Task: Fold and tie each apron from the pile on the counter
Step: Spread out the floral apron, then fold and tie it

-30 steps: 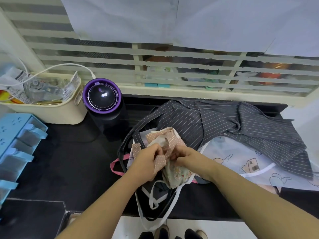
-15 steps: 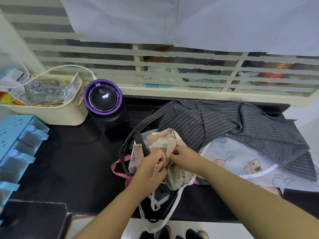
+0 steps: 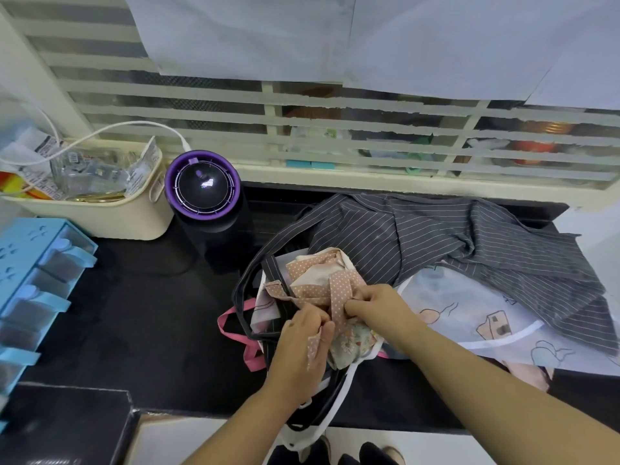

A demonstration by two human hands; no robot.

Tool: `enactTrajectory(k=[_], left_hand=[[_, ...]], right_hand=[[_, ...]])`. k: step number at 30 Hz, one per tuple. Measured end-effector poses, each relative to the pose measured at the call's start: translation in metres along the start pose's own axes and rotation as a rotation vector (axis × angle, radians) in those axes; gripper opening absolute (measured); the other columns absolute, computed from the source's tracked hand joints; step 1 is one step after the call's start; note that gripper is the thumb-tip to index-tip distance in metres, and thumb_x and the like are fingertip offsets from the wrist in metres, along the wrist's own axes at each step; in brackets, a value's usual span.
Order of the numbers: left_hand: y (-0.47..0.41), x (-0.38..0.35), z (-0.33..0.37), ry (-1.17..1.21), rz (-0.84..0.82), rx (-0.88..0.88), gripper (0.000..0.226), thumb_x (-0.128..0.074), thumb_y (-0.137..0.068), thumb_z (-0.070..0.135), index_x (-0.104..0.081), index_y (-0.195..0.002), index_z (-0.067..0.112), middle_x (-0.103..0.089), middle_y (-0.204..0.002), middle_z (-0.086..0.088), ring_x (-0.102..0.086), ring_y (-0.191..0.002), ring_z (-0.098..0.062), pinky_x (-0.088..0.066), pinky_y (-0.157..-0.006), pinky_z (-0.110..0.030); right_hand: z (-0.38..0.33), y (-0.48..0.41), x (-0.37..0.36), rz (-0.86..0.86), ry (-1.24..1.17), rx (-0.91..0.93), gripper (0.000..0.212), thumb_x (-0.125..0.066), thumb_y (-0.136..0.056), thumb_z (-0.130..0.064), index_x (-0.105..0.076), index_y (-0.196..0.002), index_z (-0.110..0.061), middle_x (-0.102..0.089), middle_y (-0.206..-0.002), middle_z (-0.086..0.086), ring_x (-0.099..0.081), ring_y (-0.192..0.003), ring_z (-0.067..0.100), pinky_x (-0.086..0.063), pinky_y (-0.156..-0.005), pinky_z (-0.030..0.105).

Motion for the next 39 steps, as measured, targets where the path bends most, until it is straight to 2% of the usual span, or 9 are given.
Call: enactTrajectory(k=[5,8,12,16,21,26,29,32,39], left_hand=[[-0.001,-0.002,-0.017,-0.104,-0.106,0.033,0.023,-0.03,-0.096,0.035,-0.049,-0.097,0.021,-0.048,-0.103,0.012,-0.053,-0.094,-0.014,-0.047,-0.083,-0.043],[-0.004,-0.004,-0.018,-0.136,-0.144,0.062,0.033,-0.029,-0.095,0.034,-0.05,-0.115,0.018,-0.049,-0.121,0.01,-0.052,-0.112,-0.015,-0.046,-0.092,-0.044],[-0.015,-0.001,-0.009,-0.147,-0.151,0.101,0.039,-0.032,-0.098,0.024,-0.037,-0.137,0.03,-0.032,-0.147,0.015,-0.052,-0.119,-0.015,-0.047,-0.096,-0.043],[-0.026,0.01,-0.013,-0.182,-0.269,0.257,0.071,-0.038,-0.099,0.015,0.003,-0.142,0.054,0.015,-0.158,0.017,-0.055,-0.116,-0.024,-0.05,-0.094,-0.042],[-0.042,0.013,-0.015,-0.039,-0.136,0.402,0.066,-0.039,-0.099,0.006,-0.002,-0.152,0.019,-0.002,-0.161,0.002,-0.018,-0.145,-0.018,-0.024,-0.111,-0.025],[-0.037,0.017,-0.017,0.099,0.046,0.44,0.049,-0.04,-0.098,0.001,-0.029,-0.141,0.022,-0.038,-0.129,0.009,-0.049,-0.099,0.01,-0.041,-0.073,0.001],[-0.022,0.02,-0.014,-0.016,0.246,0.382,0.017,-0.041,-0.1,0.009,-0.048,-0.115,0.005,-0.043,-0.103,0.01,-0.052,-0.082,0.01,-0.041,-0.069,-0.003],[-0.003,0.016,-0.01,-0.153,0.317,0.373,0.023,-0.031,-0.1,0.005,-0.054,-0.097,0.003,-0.049,-0.092,-0.004,-0.048,-0.075,-0.001,-0.043,-0.071,-0.014],[0.02,0.022,-0.037,-0.144,0.145,0.623,0.04,-0.034,-0.1,0.037,-0.058,-0.116,0.009,-0.045,-0.075,0.016,-0.045,-0.066,-0.004,-0.046,-0.073,-0.031]], right_hand=[[0.008,0.008,0.0,0.382,-0.105,0.091,0.037,-0.056,-0.083,-0.007,-0.042,-0.049,-0.011,-0.036,-0.043,-0.008,-0.032,-0.042,0.003,-0.032,-0.045,0.016],[0.018,0.006,0.002,0.555,-0.292,0.041,0.034,-0.049,-0.088,-0.013,-0.045,-0.057,0.001,-0.042,-0.056,0.005,-0.039,-0.058,0.014,-0.035,-0.057,0.029],[0.018,-0.004,0.0,0.489,-0.69,-0.076,0.016,-0.045,-0.083,-0.017,-0.054,-0.072,-0.007,-0.056,-0.071,0.012,-0.053,-0.072,0.024,-0.044,-0.07,0.04],[0.003,-0.005,0.019,0.376,-1.237,-0.19,0.044,-0.04,-0.101,-0.035,-0.045,-0.063,-0.013,-0.039,-0.045,0.002,-0.037,-0.041,0.016,-0.046,-0.064,0.034],[-0.007,-0.004,0.038,0.022,-0.562,-0.092,0.057,-0.031,-0.103,-0.039,-0.06,-0.074,0.0,-0.064,-0.056,0.01,-0.043,-0.037,0.014,-0.044,-0.062,0.033],[-0.021,-0.006,0.033,-0.211,0.212,0.097,0.034,-0.047,-0.098,-0.025,-0.076,-0.084,-0.014,-0.05,-0.057,0.003,-0.035,-0.048,0.012,-0.034,-0.054,0.025],[-0.025,-0.012,0.024,-0.242,0.17,0.054,0.031,-0.048,-0.098,-0.033,-0.074,-0.102,-0.016,-0.042,-0.067,0.01,-0.031,-0.048,0.01,-0.028,-0.048,0.019],[-0.03,-0.014,0.017,-0.253,0.163,0.026,0.04,-0.043,-0.099,-0.038,-0.067,-0.114,-0.01,-0.049,-0.073,0.013,-0.032,-0.042,0.003,-0.03,-0.046,0.014],[-0.033,-0.037,0.035,-0.058,0.017,-0.059,0.056,-0.031,-0.103,-0.038,-0.07,-0.083,-0.004,-0.072,-0.084,0.01,-0.06,-0.058,0.015,-0.051,-0.061,0.024]])
Point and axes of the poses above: each hand's wrist, its own y-axis away from the middle knuckle, its own x-axis out of the back of the hand, z = x × y, the point moved 3 cm from there along -y, towards the middle knuckle
